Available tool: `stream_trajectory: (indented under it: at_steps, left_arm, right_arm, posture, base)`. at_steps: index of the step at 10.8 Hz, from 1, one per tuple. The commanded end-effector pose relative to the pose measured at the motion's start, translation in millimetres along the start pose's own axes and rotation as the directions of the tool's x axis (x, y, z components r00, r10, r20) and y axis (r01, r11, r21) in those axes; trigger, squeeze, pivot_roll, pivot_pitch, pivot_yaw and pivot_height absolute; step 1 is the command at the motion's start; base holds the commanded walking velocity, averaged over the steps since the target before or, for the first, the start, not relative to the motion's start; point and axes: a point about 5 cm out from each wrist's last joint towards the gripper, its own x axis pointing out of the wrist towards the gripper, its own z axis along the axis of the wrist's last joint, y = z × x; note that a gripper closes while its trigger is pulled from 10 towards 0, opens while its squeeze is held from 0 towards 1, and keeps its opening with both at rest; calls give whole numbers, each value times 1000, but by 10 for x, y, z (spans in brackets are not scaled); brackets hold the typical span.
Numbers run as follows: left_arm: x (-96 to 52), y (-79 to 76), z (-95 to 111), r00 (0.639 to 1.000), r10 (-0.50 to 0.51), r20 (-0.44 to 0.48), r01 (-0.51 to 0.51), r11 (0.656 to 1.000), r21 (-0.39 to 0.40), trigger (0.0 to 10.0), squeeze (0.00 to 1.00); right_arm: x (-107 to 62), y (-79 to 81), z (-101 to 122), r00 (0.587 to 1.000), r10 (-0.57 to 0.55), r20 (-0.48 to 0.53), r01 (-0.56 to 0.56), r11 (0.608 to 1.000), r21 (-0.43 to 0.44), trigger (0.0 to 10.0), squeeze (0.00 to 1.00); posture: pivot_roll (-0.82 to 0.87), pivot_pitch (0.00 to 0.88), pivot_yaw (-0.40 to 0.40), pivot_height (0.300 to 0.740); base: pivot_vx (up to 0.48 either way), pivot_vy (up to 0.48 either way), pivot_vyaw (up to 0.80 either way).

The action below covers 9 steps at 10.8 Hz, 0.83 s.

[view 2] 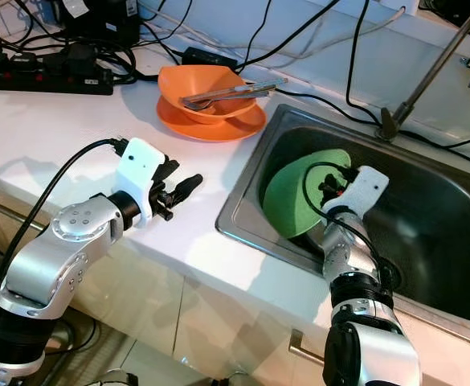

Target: Kitchen organization

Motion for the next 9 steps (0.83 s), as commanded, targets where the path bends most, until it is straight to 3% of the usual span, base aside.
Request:
stream_trajectory:
  at_steps: [1, 2, 3, 4, 5, 9]
  left_arm:
    - [12, -52, 40, 1000, -22, 16, 22, 1000, 15, 10000, 0]
    - [14, -52, 38, 1000, -21, 15, 21, 1000, 14, 10000, 0]
    - [14, -53, 35, 1000, -19, 15, 19, 1000, 12, 10000, 0]
    - [14, -58, 29, 1000, -19, 14, 19, 1000, 12, 10000, 0]
    - [16, -59, 25, 1000, -20, 13, 20, 1000, 12, 10000, 0]
    - [20, -68, 12, 1000, -21, 9, 21, 1000, 10, 10000, 0]
  right_arm:
    - [34, 4, 128, 999, -2, 42, 3, 1000, -17, 10000, 0]
    - [44, 11, 175, 998, -3, 59, 4, 1000, -21, 10000, 0]
    - [45, 4, 199, 997, -8, 75, 12, 999, -44, 10000, 1000]
    - [46, 0, 224, 996, -15, 93, 24, 995, -98, 10000, 1000]
    - [48, 22, 239, 995, -6, 103, 20, 991, -129, 10000, 0]
    - [44, 12, 254, 992, -15, 122, 35, 986, -164, 10000, 0]
  posture:
    - [64, 44, -174, 740]
    - [60, 48, -172, 740]
    - [60, 50, -172, 740]
    - [60, 50, -172, 740]
    - [59, 49, -171, 740]
    - [57, 52, -169, 740]
  base:
    - [0, 0, 0]
    - [0, 0, 0]
    - [0, 0, 0]
    - [0, 0, 0]
    - [0, 0, 0]
    - [0, 0, 0]
